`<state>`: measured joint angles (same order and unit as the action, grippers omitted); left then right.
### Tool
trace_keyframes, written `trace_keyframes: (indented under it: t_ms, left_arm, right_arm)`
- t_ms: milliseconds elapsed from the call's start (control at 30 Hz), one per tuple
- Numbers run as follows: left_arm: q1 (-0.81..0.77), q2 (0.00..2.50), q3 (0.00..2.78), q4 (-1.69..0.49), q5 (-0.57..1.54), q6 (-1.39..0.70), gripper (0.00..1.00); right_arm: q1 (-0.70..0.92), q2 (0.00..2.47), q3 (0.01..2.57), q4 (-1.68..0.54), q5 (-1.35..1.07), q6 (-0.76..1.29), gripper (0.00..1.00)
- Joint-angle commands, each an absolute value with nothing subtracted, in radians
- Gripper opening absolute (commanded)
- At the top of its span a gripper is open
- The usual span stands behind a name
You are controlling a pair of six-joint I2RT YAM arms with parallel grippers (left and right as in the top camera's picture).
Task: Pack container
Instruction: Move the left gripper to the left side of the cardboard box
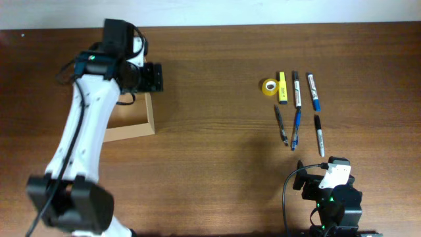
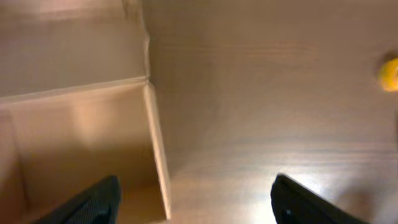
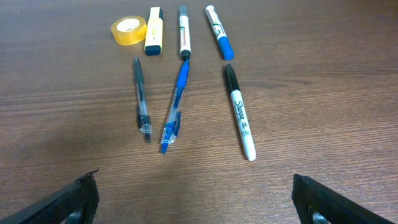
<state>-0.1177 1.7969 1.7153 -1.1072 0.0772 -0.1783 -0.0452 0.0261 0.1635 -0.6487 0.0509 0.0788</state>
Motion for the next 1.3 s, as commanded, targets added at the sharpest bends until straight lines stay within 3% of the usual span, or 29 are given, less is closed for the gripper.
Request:
trace_keyframes:
  t_ms: [0, 200, 333, 500, 633, 800, 1000, 1267]
  left_arm:
    - [-0.120, 1.875, 1.732, -1.142, 0.029, -0.267, 0.77]
    - [-0.122, 1.985, 1.731, -1.153, 0.025, -0.326, 0.75]
    - [-0.122, 2.046, 1.731, -1.148, 0.014, -0.364, 0.68]
    - [-0.122, 2.106, 1.731, -1.140, 0.015, -0.398, 0.40]
    - [-0.122, 2.130, 1.731, -1.124, 0.015, -0.405, 0.03]
    - [-0.139, 2.130, 1.734, -1.120, 0.055, -0.387, 0.02]
    - [-0.189, 2.130, 1.796, -1.287, -0.004, -0.482, 0.02]
    - [-0.399, 2.130, 2.095, -1.468, -0.126, -0.529, 0.02]
  right_arm:
    - [-0.053, 0.019, 0.155, -0.647, 0.052, 0.084, 0.99]
    - [-0.053, 0.019, 0.155, -0.647, 0.052, 0.084, 0.99]
    - [-0.053, 0.019, 0.155, -0.647, 0.052, 0.084, 0.99]
    - [-0.053, 0.019, 0.155, -0.647, 0.052, 0.084, 0.99]
    - [-0.053, 0.019, 0.155, -0.647, 0.052, 0.084, 0.99]
    - [-0.053, 0.019, 0.155, -0.647, 0.052, 0.084, 0.99]
    - [-0.053, 0.019, 0.155, -0.647, 0.052, 0.084, 0.99]
    - [-0.053, 0.018, 0.155, -0.647, 0.052, 0.084, 0.99]
